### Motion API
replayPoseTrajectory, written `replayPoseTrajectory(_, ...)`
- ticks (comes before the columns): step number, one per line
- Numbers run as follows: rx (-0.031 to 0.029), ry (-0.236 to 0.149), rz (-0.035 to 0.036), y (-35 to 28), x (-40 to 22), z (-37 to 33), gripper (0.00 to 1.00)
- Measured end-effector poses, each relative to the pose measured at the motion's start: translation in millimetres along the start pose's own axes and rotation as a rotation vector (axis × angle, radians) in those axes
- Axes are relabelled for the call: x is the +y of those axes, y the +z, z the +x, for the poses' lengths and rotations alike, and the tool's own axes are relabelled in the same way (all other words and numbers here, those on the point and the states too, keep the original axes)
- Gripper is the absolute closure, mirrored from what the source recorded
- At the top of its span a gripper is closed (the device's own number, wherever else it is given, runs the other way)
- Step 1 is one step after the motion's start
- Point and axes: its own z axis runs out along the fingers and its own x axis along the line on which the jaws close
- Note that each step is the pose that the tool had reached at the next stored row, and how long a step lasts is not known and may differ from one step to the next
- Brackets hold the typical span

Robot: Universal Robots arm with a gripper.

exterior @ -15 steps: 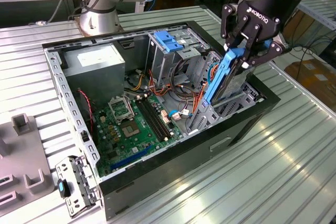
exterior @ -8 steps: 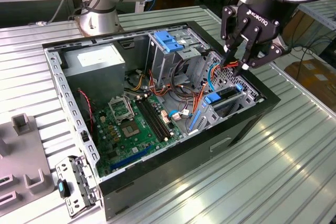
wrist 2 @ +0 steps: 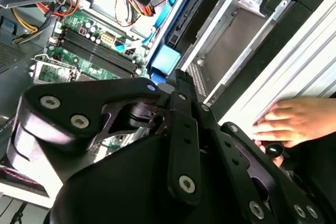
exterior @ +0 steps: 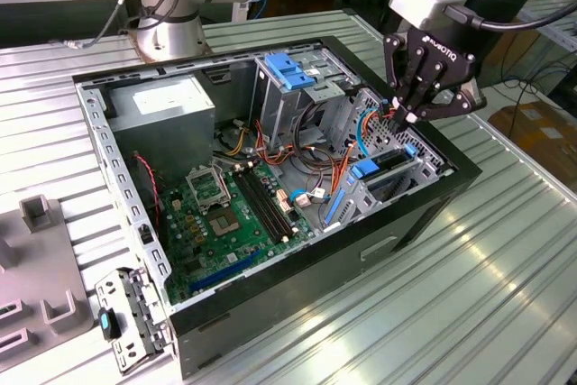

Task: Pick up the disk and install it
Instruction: 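Insert the disk into the insertion slot, then insert the first disk wire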

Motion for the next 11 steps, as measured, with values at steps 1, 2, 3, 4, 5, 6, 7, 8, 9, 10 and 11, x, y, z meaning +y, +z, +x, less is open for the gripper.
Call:
replayPoseTrajectory(1,0.0,0.0,0.0,2.4,-0.8,0.2,0.89)
replayPoseTrajectory(2,-0.0005,0.0,0.0001,3.2,-0.8,0.2,0.89)
replayPoseTrajectory(3,-0.0005,0.0,0.0,3.2,-0.8,0.2,0.89)
replayPoseTrajectory(4,-0.0011,0.0,0.0,3.2,-0.8,0.1,0.89)
replayPoseTrajectory(5,-0.0018,0.0,0.0,3.3,-0.8,0.2,0.89)
replayPoseTrajectory(6,-0.0022,0.0,0.0,3.3,-0.8,0.2,0.89)
replayPoseTrajectory(7,-0.0035,0.0,0.0,3.3,-0.8,0.2,0.89)
replayPoseTrajectory(8,-0.0042,0.0,0.0,3.3,-0.9,0.2,0.89)
replayPoseTrajectory(9,-0.0047,0.0,0.0,3.3,-0.8,0.2,0.89)
replayPoseTrajectory(10,-0.0051,0.0,0.0,3.3,-0.9,0.2,0.89)
replayPoseTrajectory(11,-0.0058,0.0,0.0,3.3,-0.9,0.2,0.89)
